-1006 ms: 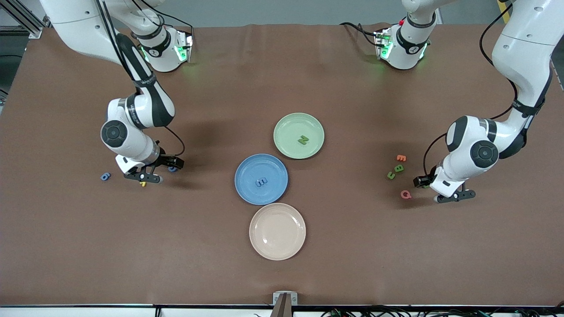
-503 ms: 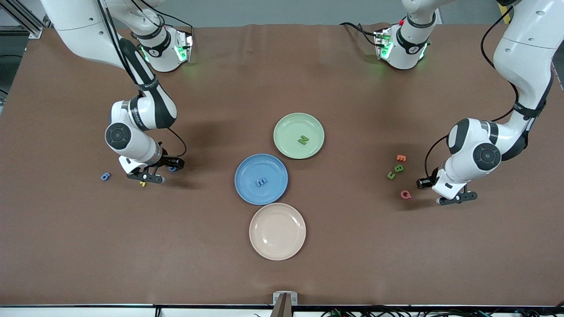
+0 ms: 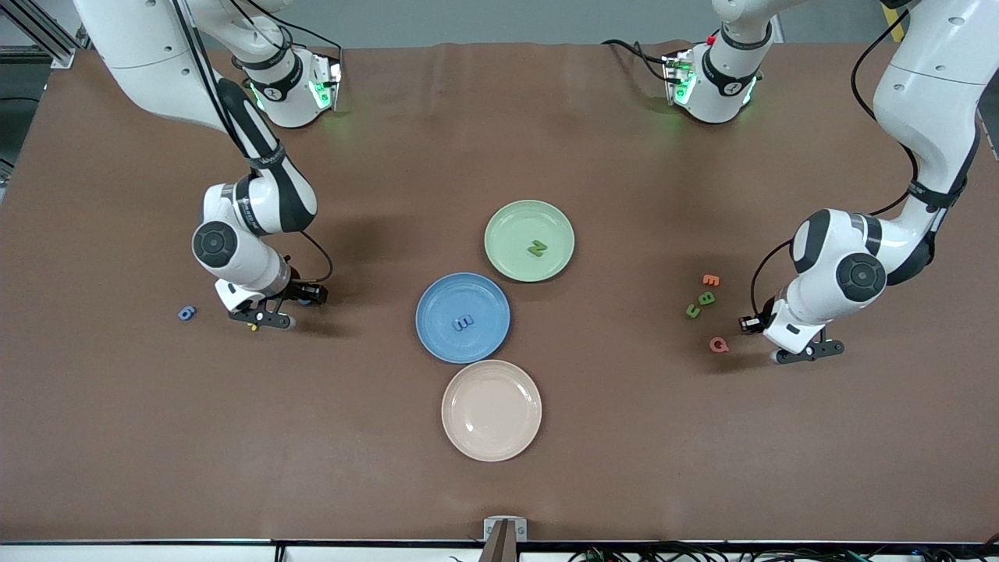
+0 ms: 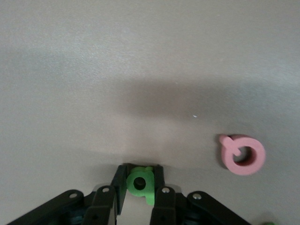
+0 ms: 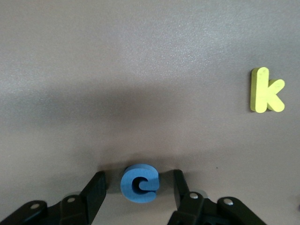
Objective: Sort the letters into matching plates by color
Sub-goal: 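Place the green letter on the green plate while the right gripper places the c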
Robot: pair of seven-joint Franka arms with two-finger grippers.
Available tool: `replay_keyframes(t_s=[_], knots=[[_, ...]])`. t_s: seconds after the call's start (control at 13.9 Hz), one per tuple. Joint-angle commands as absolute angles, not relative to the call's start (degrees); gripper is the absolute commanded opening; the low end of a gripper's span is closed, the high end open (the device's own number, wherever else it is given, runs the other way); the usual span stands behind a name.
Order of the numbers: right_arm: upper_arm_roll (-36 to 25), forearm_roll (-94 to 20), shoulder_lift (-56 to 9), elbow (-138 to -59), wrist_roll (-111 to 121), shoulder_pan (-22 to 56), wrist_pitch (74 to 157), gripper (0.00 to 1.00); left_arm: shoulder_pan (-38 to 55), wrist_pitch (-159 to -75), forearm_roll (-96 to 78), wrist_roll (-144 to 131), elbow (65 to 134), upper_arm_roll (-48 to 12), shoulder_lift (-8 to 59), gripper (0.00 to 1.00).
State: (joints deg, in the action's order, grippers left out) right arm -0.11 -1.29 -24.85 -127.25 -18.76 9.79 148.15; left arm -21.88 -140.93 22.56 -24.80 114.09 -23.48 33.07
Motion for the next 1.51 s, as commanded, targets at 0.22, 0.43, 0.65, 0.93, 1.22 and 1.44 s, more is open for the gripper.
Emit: replay_keyframes(t_s=[0.22, 0.43, 0.65, 0.93, 1.22, 1.44], knots=[[0.0, -1.8, -24.9, -126.9, -19.2, 9.4, 148.2, 0.18, -21.7, -129.1, 23.5, -35.6, 114.9, -35.0, 27.3, 0.02], [0.0, -1.8, -24.2, -126.0, -20.0, 9.6, 147.7, 0.15, -19.4, -128.6, 23.5, -45.1, 115.2, -39.2, 28.0, 0.02], [0.2, -1.8, -22.4, -119.3, -22.9, 11.5, 137.0, 0.15, -12.0, -128.6, 23.5, -57.5, 115.0, -39.4, 29.0, 0.02], [0.2, -1.8, -22.8, -102.9, -32.8, 17.6, 118.9, 0.15, -4.4, -128.9, 22.9, -69.9, 113.5, -39.7, 30.6, 0.01], [0.3, -2.6, -28.5, -93.0, -41.5, 25.3, 119.2, 0.15, 1.5, -132.6, 22.8, -83.4, 113.5, -39.8, 32.9, 0.02], [0.2, -7.3, -33.4, -88.9, -44.2, 29.8, 121.7, 0.14, 4.2, -137.8, 22.8, -91.7, 113.7, -40.4, 35.7, 0.05]])
